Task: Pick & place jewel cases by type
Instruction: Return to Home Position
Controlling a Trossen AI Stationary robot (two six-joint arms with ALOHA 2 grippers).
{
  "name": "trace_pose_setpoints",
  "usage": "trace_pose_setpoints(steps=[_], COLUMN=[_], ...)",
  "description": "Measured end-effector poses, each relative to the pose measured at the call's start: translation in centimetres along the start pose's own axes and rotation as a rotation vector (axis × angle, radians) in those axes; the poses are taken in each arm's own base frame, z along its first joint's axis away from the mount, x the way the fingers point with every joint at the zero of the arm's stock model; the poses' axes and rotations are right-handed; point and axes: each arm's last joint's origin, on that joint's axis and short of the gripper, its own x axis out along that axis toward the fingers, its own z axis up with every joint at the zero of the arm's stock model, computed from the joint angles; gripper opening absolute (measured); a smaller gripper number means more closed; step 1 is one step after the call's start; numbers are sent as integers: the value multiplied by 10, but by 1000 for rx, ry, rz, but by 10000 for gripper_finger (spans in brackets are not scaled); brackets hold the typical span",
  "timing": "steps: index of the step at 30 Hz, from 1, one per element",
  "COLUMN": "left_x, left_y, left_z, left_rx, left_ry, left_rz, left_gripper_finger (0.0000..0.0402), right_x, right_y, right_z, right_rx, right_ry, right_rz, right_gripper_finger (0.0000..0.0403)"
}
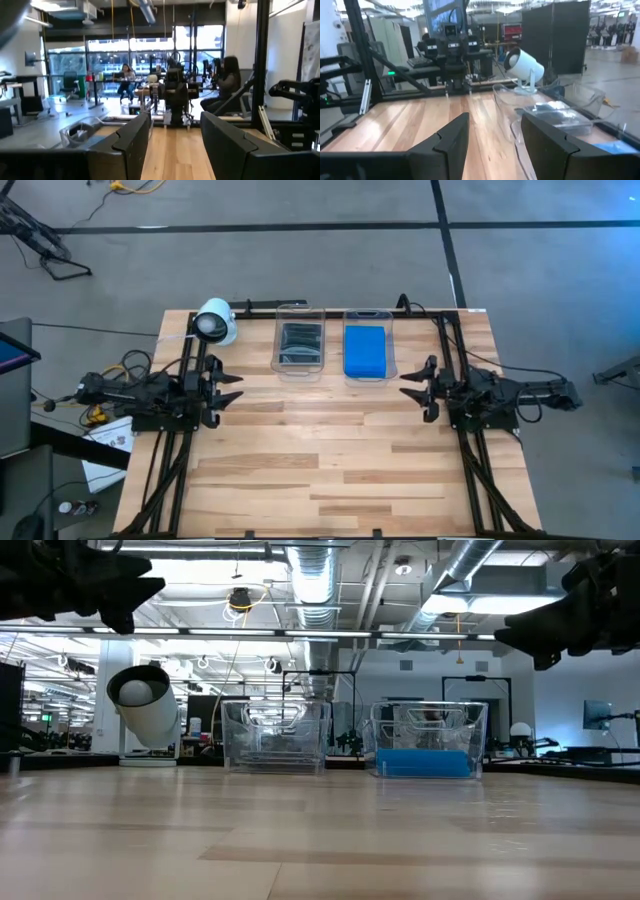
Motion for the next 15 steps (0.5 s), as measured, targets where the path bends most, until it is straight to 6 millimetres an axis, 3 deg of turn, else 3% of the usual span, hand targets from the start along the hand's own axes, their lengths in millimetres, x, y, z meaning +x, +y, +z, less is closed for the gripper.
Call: trace_pose_setpoints(steps=[15], left_x=[-1], left_y=[0], left_z=[-14], left_rx=[28], left_ry=[146], left_rz=[5], left_gripper_finger=[174], right_x=[-1], right_y=[1], right_z=[0], right_rx=[-11], right_ry=[-4], right_rz=[30], right_gripper_finger=[173])
